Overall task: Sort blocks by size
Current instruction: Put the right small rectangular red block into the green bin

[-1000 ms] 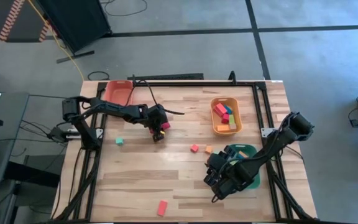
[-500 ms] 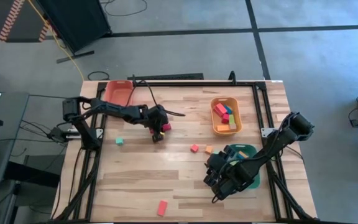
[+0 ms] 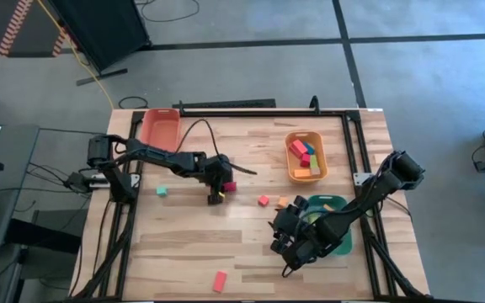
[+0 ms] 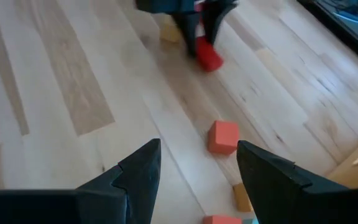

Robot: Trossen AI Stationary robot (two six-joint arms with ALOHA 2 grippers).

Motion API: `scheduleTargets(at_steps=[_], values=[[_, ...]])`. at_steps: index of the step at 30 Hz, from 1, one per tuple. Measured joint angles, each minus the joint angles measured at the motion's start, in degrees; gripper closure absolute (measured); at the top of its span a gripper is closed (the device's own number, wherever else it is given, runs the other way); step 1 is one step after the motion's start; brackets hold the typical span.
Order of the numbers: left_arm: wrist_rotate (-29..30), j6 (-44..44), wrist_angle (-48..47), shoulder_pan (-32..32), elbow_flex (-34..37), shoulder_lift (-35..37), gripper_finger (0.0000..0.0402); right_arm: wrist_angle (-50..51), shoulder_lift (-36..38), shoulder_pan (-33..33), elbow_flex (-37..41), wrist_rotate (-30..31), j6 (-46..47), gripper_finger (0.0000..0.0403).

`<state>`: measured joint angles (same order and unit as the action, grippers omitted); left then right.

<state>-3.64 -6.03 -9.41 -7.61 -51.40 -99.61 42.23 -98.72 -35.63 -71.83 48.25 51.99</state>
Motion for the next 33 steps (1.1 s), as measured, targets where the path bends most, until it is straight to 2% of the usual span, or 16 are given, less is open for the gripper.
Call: scheduleTargets(at_steps=[8, 18, 26, 33], values=[[0.5, -1.5, -1.0, 6.5, -3.0, 1.8, 0.0276, -0.8, 0.0, 0.6, 0.2, 1.1, -0.8, 0.0163], [0.9, -2.6, -0.1, 12.6, -3.4, 11.5, 0.0276, -20.5, 0.0, 1.4, 7.6, 1.4, -12.9, 0.0163], [1.4, -4.1, 2.0, 17.1, -3.4, 12.0, 0.0276, -31.3, 0.1, 2.9, 7.5, 1.2, -24.5, 0.0163], [1.8, -4.3, 4.3, 18.4, -3.4, 12.0, 0.0276, -34.8, 0.1, 4.7, 7.5, -1.1, -27.0, 0.0163]])
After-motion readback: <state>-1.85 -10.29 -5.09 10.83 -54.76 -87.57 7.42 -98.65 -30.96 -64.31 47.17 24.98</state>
